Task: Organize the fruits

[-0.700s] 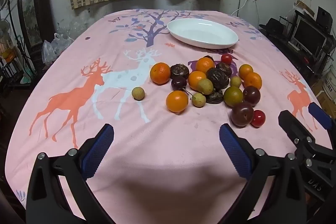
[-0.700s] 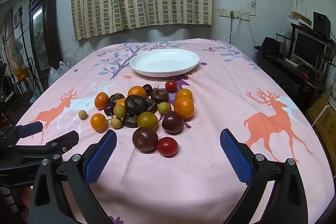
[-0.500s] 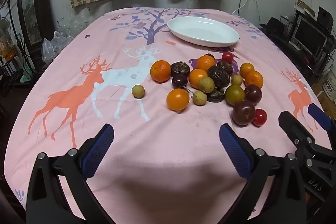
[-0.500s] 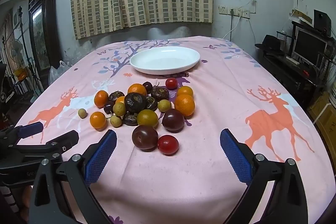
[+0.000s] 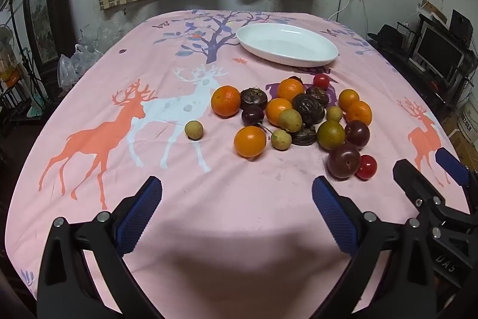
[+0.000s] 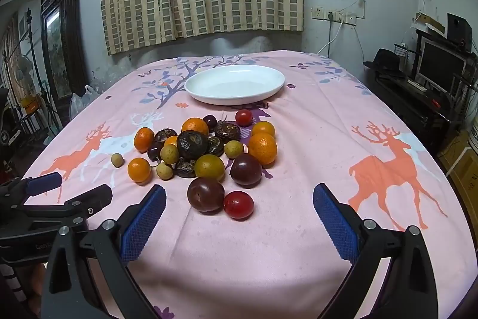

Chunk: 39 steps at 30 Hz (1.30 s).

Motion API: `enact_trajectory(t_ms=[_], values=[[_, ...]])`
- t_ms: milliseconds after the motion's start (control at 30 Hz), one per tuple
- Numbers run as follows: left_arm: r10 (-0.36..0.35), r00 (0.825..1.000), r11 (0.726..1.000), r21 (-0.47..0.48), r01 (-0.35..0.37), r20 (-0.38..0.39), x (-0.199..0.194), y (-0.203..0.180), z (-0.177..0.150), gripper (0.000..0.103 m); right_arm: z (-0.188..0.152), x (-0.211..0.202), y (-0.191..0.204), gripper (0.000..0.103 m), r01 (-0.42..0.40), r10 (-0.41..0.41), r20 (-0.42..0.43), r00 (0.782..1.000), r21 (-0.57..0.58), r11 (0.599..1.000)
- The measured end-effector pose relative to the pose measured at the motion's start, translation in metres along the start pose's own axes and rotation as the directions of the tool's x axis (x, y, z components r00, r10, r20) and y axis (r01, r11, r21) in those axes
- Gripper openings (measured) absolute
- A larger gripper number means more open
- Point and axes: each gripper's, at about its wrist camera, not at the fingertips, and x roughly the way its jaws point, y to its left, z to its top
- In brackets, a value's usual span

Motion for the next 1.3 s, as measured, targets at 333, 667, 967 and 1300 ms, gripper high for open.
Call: enact_trajectory(t_ms=[333,667,967,1300], values=[[-0.002,1.000,1.000,0.003,0.002,0.000,-0.0037,-0.0027,0.0016,0.099,-0.0005,0.0006,0.0001,0.099,0.006,-0.006,0.001,1.000,0.003,1.000],[0.000,1.000,1.000,-0.001,0.000,0.002,-0.0043,-0.0028,0.0020,0.099,-0.0006,-0.0015,-0.0015,0.099,0.006,-0.006,0.004,1.000,0.006,1.000],[-0.002,1.000,1.000,-0.002,0.002,0.004,-0.0062,-0.0025,0.0022,0.099,-0.0008,-0.0021,-0.0018,0.099,0.006,-0.006,0.005,1.000,0.007,1.000],[-0.005,1.000,1.000,-0.003,0.005,0.003,-0.0072,-0.0018,0.0019,0.099,-0.0018,-0.0038,-0.0024,0.099,0.007,-0.007,0.003,1.000,0.009,1.000]])
